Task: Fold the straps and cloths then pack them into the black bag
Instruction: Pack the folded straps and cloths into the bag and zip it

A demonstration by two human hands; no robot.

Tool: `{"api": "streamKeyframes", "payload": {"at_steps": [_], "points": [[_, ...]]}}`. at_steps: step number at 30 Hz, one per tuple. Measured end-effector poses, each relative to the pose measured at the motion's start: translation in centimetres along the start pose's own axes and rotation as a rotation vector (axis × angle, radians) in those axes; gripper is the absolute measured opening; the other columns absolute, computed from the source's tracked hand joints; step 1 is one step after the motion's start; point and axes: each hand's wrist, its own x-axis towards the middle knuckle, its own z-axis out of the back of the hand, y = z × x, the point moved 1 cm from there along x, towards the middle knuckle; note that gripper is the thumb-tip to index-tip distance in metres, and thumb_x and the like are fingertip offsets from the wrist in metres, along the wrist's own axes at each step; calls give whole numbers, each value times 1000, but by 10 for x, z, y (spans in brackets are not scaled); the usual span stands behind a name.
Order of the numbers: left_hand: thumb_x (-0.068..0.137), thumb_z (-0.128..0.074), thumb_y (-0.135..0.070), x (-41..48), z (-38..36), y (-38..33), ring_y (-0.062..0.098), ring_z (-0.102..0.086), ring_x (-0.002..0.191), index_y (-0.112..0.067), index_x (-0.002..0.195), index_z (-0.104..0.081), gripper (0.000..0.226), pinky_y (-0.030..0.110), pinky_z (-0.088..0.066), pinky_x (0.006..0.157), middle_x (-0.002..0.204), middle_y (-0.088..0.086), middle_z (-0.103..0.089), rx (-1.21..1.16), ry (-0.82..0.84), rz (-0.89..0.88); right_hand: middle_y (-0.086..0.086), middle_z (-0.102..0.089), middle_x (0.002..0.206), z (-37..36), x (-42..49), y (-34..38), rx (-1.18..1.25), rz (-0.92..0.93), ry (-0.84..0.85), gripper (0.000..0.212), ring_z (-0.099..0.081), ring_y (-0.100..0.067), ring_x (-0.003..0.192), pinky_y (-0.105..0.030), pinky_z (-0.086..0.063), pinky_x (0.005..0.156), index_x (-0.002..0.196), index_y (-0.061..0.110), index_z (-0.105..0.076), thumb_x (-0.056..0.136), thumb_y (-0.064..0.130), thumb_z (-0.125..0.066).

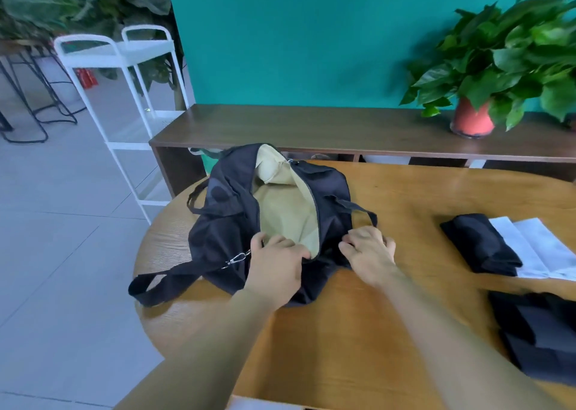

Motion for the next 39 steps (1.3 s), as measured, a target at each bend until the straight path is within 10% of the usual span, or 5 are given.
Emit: {"api": "streamKeyframes", "payload": {"at_steps": [3, 15, 22, 32, 39], "points": [[90, -48, -11, -11, -7, -46, 14, -51, 108, -32, 111, -66, 35, 39, -15, 107, 100, -10, -67, -98, -6, -39, 13, -47, 98, 19, -23, -30, -10, -34, -12, 32, -28, -8, 122, -43, -11, 108, 65, 25, -45, 95, 30, -34], [98, -41, -23, -38, 6, -160, 13, -47, 109, -33, 111, -65, 29, 37, -12, 109, 102, -10, -64, -226, 268, -242, 14, -51, 121, 74, -89, -104, -130, -136, 42, 22, -22, -11, 132, -37, -13, 105, 81, 27, -53, 97, 25, -37], [94, -51, -21, 7, 49, -110, 12, -53, 95, -32, 99, -68, 21, 38, -21, 104, 86, -9, -66, -173, -14, -136, 2, -60, 111, 99, -92, -82, -86, -61, -326, 25, -38, -21, 121, -35, -28, 91, 101, 21, -69, 85, 15, -50], [81, -56, -61, 90, 54, -45, 20, -35, 134, -22, 144, -30, 78, 37, -15, 113, 143, -3, -41, 369, 10, -29, -3, -57, 116, 81, -24, -2, -528, -68, -234, 54, -39, -26, 117, -45, -29, 97, 118, 15, -50, 83, 55, -45], [69, -71, -57, 120, 25, -41, 20, -53, 83, -18, 126, -38, 76, 31, -39, 72, 97, -1, -50, 436, 238, 87, -1, -64, 95, 54, 10, -10, -716, -265, -133, 34, -53, -27, 101, -52, -26, 99, 108, 16, -49, 85, 40, -54]]}}
